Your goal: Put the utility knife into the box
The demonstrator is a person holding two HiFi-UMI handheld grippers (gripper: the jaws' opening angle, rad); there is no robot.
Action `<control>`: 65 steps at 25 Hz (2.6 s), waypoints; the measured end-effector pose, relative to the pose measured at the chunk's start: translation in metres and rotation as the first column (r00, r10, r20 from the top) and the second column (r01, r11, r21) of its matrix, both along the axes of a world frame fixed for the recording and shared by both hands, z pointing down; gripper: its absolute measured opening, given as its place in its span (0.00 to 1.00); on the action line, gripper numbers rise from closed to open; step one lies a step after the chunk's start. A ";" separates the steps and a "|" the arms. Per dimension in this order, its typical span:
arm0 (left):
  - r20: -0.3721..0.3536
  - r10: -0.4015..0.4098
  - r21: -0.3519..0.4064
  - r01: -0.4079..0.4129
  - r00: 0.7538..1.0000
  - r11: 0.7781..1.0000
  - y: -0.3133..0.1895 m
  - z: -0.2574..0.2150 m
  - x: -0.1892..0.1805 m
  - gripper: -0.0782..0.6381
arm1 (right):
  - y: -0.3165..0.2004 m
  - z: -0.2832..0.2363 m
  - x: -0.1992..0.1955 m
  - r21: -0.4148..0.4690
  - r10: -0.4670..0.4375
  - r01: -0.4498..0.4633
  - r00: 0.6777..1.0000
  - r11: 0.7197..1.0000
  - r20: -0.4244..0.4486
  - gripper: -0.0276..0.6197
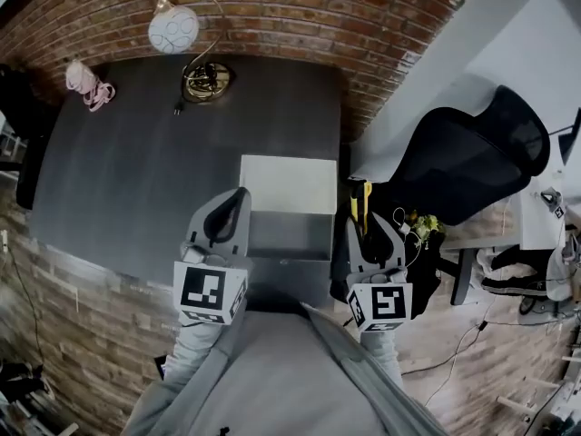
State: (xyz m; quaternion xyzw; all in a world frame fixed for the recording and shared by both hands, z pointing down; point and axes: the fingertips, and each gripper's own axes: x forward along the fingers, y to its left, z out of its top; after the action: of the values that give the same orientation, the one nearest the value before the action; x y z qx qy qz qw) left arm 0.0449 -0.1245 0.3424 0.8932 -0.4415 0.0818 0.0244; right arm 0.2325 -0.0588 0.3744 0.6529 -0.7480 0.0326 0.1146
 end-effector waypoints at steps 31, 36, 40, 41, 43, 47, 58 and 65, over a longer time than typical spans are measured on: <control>-0.011 -0.009 -0.078 0.008 1.000 0.997 0.009 0.022 -0.027 0.14 | -0.015 0.029 -0.069 -0.103 -0.248 0.239 0.965 0.966 -0.085 0.24; -0.005 -0.004 -0.091 0.004 1.000 0.996 0.012 0.032 -0.028 0.14 | -0.014 0.044 -0.078 -0.154 -0.310 0.290 0.943 0.945 -0.124 0.24; -0.016 -0.006 -0.114 0.004 1.000 0.993 0.015 0.038 -0.027 0.14 | -0.013 0.062 -0.085 -0.201 -0.359 0.327 0.921 0.923 -0.150 0.24; -0.016 -0.004 -0.117 0.002 1.000 0.993 0.015 0.039 -0.026 0.14 | -0.013 0.067 -0.086 -0.209 -0.372 0.337 0.915 0.918 -0.155 0.24; -0.010 0.005 -0.116 -0.006 1.000 0.993 0.017 0.043 -0.024 0.14 | -0.014 0.076 -0.088 -0.221 -0.395 0.356 0.904 0.908 -0.165 0.24; -0.020 0.001 -0.144 -0.004 1.000 0.990 0.019 0.051 -0.022 0.14 | -0.014 0.095 -0.091 -0.280 -0.433 0.376 0.882 0.884 -0.184 0.24; -0.027 0.001 -0.191 -0.006 1.000 0.982 0.027 0.070 -0.019 0.14 | -0.012 0.147 -0.099 -0.391 -0.534 0.431 0.820 0.813 -0.207 0.24; -0.014 0.023 -0.203 -0.026 1.000 0.979 0.035 0.082 -0.016 0.14 | -0.011 0.175 -0.113 -0.460 -0.623 0.492 0.759 0.739 -0.189 0.24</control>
State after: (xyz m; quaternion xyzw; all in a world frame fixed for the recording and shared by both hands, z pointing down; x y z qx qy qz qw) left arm 0.0292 -0.0895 0.4240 0.8918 -0.4197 0.1218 0.1169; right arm 0.1200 -0.0701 0.5490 0.3546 -0.8589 0.0315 0.3681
